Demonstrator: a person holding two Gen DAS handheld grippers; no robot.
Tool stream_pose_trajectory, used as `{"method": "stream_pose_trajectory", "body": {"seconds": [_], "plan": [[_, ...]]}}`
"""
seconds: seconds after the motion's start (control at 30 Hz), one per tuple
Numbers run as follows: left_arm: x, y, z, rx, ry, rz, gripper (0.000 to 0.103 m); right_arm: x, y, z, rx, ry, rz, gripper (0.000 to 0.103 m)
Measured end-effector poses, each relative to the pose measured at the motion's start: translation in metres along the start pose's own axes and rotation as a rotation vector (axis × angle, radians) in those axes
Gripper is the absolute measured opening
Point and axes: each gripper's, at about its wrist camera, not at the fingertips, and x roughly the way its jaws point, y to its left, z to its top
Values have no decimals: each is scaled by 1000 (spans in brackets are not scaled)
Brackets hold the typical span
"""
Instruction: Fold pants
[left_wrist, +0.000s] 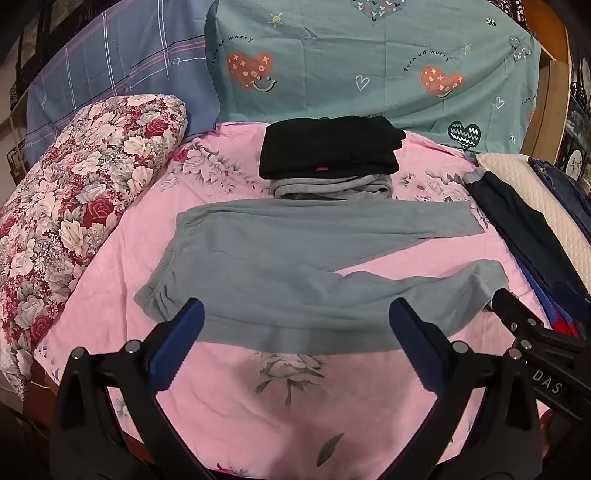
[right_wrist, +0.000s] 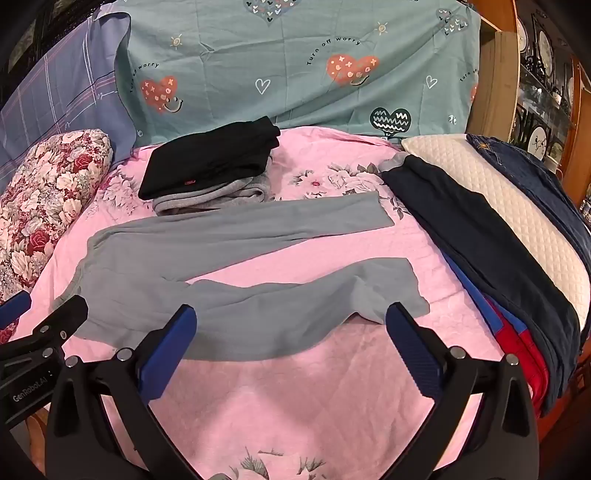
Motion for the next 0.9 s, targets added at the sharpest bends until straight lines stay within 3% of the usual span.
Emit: {"method": "stream_pose_trajectory", "body": {"seconds": [0.9], "plan": [[1,-2,0,0,7,2,101,0,0,1,-2,9,-1,102]]}}
